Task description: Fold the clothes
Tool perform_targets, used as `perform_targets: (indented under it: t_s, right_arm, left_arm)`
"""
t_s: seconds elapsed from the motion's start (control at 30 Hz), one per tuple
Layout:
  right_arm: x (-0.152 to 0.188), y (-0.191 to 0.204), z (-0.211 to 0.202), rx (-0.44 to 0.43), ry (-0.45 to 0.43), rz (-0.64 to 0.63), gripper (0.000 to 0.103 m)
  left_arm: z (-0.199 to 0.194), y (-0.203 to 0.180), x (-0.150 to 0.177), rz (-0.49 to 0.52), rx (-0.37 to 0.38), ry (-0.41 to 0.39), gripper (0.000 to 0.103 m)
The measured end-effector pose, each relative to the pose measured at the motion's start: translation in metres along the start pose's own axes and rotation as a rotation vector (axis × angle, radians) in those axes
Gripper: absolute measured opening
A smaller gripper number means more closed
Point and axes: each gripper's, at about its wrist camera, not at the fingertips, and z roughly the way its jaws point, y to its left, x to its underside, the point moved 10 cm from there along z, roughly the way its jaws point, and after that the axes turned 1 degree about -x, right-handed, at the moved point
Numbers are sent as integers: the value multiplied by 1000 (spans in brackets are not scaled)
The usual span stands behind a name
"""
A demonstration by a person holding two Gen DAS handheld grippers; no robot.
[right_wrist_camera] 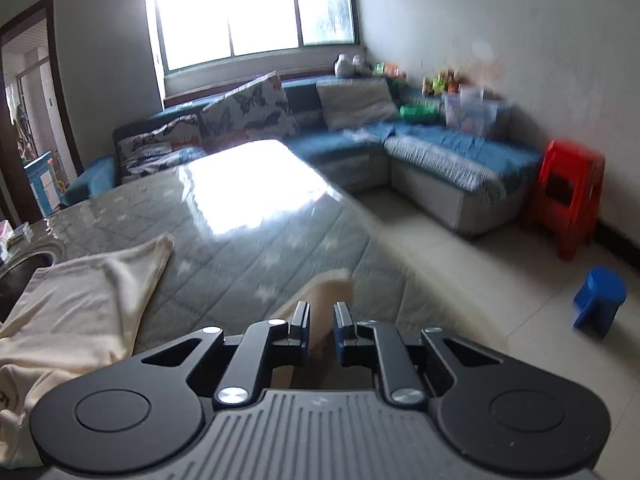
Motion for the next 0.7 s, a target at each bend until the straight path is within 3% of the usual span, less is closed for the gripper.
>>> perform_targets:
  t_s: [0.2,0.43,0.7]
  right_arm:
    - [-18,53,18,-142,20,-62,19]
    - [-12,123,67,-307,129,-126,19]
    - [-22,160,110,-345,192,-183,20]
  left_arm:
    - [23,-29,-25,35,64,-8,8]
    - [67,-56,-53,64,95,18,8]
    - [121,-67,-78,65,98,79,14]
